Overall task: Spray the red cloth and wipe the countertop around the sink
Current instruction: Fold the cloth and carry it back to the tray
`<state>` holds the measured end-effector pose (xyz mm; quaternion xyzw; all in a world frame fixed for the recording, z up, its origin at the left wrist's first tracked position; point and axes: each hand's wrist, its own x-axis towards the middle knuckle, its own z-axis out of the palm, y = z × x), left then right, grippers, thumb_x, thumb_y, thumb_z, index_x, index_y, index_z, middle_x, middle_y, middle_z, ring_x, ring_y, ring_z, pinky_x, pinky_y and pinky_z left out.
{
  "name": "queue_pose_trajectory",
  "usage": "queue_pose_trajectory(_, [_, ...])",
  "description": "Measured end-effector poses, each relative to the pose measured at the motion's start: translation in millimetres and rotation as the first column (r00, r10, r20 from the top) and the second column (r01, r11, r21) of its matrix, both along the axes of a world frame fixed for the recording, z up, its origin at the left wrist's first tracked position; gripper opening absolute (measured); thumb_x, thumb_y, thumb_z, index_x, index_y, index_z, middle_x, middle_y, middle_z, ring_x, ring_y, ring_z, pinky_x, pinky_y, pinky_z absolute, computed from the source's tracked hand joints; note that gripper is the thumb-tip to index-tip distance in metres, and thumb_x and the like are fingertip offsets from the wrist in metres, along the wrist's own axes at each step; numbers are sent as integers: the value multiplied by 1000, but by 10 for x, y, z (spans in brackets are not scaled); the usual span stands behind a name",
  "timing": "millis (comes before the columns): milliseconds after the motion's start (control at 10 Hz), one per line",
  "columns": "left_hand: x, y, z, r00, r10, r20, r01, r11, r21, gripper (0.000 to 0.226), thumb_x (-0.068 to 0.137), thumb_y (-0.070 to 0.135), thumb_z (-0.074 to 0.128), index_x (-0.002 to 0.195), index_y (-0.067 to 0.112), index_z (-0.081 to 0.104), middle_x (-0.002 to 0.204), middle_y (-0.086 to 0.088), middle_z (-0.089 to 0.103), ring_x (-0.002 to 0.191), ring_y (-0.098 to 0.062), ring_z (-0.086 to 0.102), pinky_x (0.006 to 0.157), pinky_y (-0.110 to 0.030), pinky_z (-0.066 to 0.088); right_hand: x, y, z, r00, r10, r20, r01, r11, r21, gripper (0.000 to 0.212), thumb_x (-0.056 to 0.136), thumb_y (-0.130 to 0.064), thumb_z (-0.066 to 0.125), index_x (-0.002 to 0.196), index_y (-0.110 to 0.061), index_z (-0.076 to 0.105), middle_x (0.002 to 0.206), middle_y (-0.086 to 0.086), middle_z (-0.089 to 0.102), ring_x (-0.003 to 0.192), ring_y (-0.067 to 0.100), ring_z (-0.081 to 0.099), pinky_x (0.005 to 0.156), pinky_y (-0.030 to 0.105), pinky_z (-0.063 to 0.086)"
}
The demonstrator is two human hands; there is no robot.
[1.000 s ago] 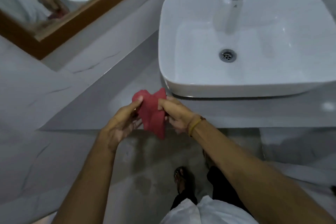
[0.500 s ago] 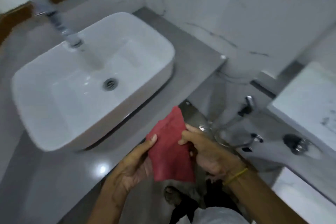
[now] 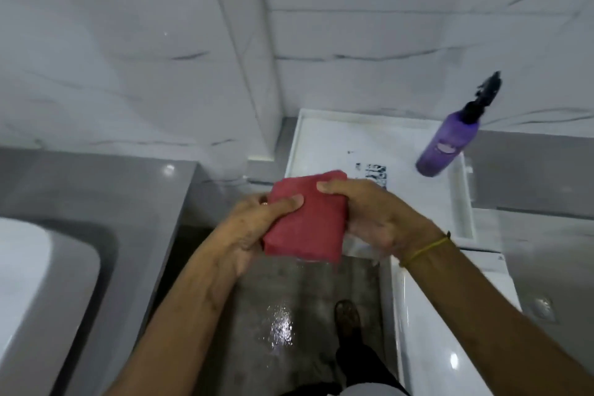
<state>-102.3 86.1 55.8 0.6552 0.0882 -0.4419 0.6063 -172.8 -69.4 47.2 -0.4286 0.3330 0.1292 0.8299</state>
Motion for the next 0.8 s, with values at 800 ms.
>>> queue_pose_trajectory(800, [523,-1090,-724,570,-776,272,217,461,860,56,82,54,56,115,10,51,109,-11,64,96,-32,65,86,-40,54,259,-556,-776,893,81,-442,-448,242,-861,59,90,-39,53,134,-3,35,136,18,45,123,34,46,101,42,43])
